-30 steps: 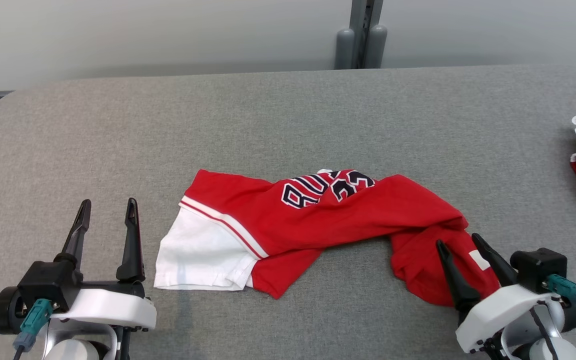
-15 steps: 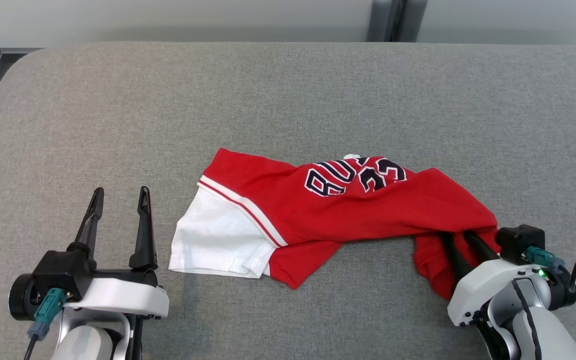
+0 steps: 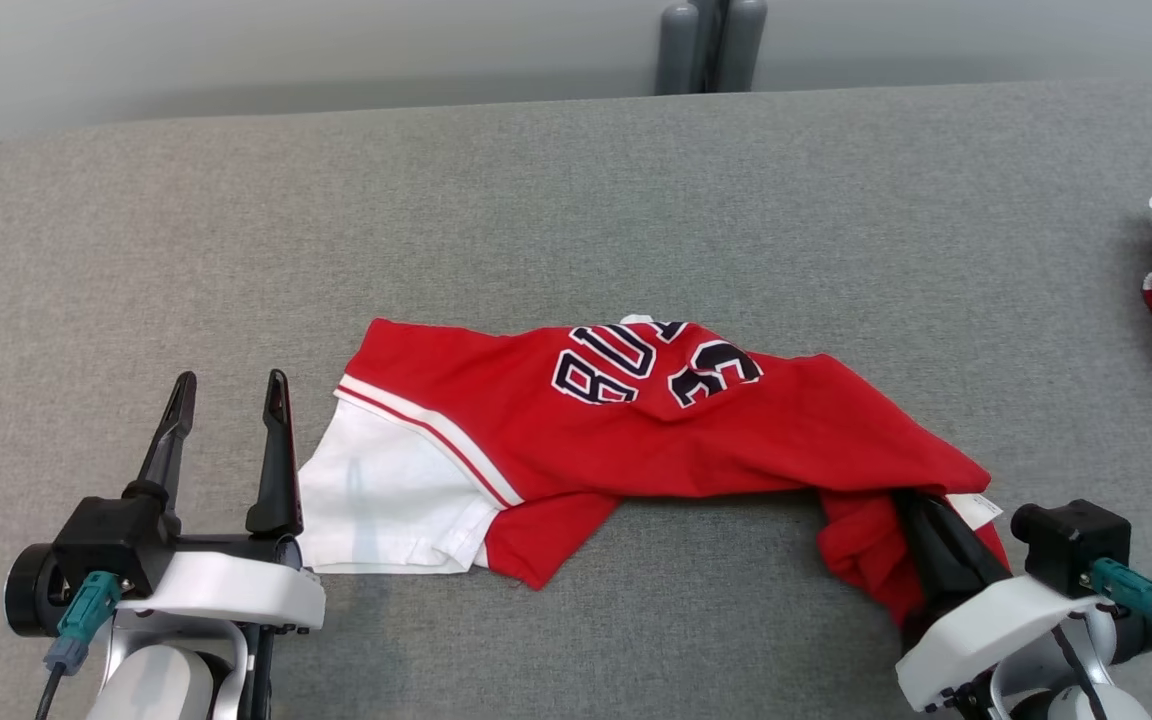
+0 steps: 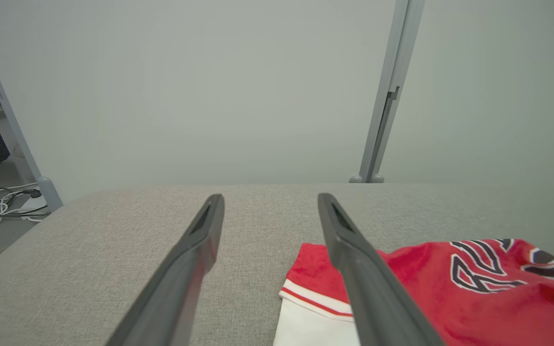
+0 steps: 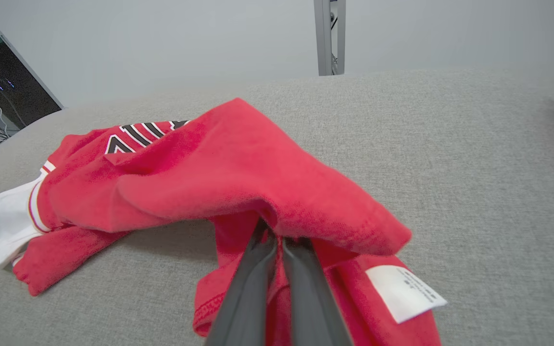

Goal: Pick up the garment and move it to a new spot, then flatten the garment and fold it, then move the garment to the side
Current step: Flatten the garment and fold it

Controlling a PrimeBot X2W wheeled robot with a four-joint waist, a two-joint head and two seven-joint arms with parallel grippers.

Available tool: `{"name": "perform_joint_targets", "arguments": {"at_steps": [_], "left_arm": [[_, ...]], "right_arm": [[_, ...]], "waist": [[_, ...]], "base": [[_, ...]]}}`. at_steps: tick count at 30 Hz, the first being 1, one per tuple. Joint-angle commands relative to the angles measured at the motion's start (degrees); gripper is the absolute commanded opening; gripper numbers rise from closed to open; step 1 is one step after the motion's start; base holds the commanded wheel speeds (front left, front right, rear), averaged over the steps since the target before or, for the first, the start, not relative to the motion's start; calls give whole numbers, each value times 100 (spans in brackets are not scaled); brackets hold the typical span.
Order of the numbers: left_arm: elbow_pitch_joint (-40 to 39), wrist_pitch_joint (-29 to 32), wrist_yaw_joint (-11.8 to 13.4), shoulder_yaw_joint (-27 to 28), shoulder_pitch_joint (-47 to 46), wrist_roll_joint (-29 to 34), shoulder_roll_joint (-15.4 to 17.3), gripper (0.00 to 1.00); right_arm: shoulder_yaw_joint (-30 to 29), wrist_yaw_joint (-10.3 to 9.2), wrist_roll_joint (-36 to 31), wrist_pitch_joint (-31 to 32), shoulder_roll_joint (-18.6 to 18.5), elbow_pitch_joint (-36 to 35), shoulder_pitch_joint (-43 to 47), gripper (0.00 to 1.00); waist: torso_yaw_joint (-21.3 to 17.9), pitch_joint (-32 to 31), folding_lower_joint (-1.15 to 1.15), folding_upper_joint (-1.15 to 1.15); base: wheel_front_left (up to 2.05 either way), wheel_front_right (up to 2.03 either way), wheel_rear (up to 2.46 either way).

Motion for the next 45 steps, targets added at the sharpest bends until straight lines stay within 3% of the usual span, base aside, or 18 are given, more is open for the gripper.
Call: {"name": "perform_joint_targets", "arguments": {"at_steps": [1, 9, 16, 33, 45], "left_arm": [[12, -12, -35, 21, -68, -21, 40, 100], [30, -28, -36, 30, -47, -45, 96, 100], [34, -32, -25, 36, -46, -81, 115, 100], [24, -51, -109, -107, -374, -53, 13, 100], [148, -73, -209, -250, -767, 19, -84, 100]], "right_arm": [[40, 2, 86, 28, -46, -258, 119, 0], [129, 2, 415, 440, -126, -1396, 415, 0], [-405, 2, 334, 534, -225, -1908, 245, 0], [-758, 2, 878, 458, -561, 29, -907, 0], [-4, 2, 1517, 249, -1026, 2152, -2652, 0]], "waist": [[-104, -43, 0, 0], [-274, -101, 0, 0], [-306, -115, 0, 0], [48, 442, 0, 0], [194, 922, 0, 0]], "base": [[0, 0, 0], [0, 0, 0], [0, 0, 0], [0, 0, 0], [0, 0, 0]]}}
